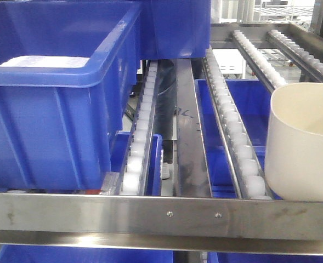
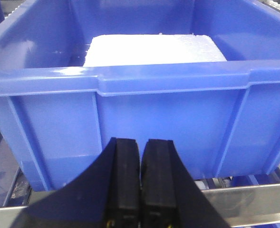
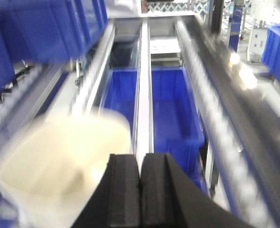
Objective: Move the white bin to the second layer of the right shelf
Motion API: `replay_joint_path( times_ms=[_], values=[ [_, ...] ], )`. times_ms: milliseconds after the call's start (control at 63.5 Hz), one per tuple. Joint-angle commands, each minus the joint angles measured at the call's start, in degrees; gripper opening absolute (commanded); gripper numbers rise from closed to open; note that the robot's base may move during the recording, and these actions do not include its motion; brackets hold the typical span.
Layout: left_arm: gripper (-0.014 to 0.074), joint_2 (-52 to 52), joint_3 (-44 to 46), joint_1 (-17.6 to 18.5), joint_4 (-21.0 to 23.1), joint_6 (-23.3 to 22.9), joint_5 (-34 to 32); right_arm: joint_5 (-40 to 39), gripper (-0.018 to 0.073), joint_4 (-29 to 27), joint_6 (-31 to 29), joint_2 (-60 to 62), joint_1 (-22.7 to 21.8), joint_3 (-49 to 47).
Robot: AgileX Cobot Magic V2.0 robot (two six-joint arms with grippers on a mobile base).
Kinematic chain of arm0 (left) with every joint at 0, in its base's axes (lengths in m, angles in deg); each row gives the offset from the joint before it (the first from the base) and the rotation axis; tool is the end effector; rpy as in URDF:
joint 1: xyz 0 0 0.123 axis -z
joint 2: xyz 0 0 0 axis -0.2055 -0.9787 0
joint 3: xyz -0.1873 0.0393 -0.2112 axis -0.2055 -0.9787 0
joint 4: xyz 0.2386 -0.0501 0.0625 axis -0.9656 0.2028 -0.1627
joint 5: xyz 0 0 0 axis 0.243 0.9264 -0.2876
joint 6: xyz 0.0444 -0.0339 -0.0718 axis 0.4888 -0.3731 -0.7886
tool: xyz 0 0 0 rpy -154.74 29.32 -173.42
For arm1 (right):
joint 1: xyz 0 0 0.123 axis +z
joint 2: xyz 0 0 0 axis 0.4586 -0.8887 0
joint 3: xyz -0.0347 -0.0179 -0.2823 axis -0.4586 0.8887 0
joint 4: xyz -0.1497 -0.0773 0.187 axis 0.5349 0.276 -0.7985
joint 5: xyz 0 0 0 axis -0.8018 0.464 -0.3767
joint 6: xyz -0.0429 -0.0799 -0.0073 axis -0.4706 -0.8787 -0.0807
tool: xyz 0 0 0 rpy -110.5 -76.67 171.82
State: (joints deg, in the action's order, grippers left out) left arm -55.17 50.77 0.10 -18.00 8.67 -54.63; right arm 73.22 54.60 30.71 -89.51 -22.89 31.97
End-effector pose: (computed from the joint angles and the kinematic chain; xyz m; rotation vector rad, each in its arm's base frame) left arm 0.0546 -0.0112 0.1941 0.1770 1.6614 -0.1503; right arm 0.0557 0.0005 0.2011 0.0449 1.6202 0.0976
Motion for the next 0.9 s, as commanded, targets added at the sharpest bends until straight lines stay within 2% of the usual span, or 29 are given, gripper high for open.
replay_joint_path(
  times_ms=[0, 520, 551, 646, 709, 882],
  values=[
    [0.0085, 0.8, -1.6, 0.1, 0.0, -0.3, -5.0, -8.2, 0.0049, 1.1, -0.2, 1.2, -0.3, 1.1],
    [0.0085, 0.8, -1.6, 0.1, 0.0, -0.3, -5.0, -9.4, 0.0049, 1.1, -0.5, 0.9, -0.3, 1.9],
    [0.0085, 0.8, -1.6, 0.1, 0.0, -0.3, -5.0, -9.1, 0.0049, -0.1, -1.7, 0.8, -0.3, 1.9],
    [0.0085, 0.8, -1.6, 0.1, 0.0, -0.3, -5.0, -8.1, 0.0049, -10.1, -12.8, 0.8, -0.2, 1.9],
    [0.0085, 0.8, -1.6, 0.1, 0.0, -0.3, -5.0, -8.1, 0.0049, -13.2, -18.1, 0.8, -0.2, 1.9],
    [0.0085, 0.8, -1.6, 0.1, 0.0, -0.3, -5.0, -8.2, 0.0049, -14.0, -18.8, 0.8, -0.2, 1.9]
  ],
)
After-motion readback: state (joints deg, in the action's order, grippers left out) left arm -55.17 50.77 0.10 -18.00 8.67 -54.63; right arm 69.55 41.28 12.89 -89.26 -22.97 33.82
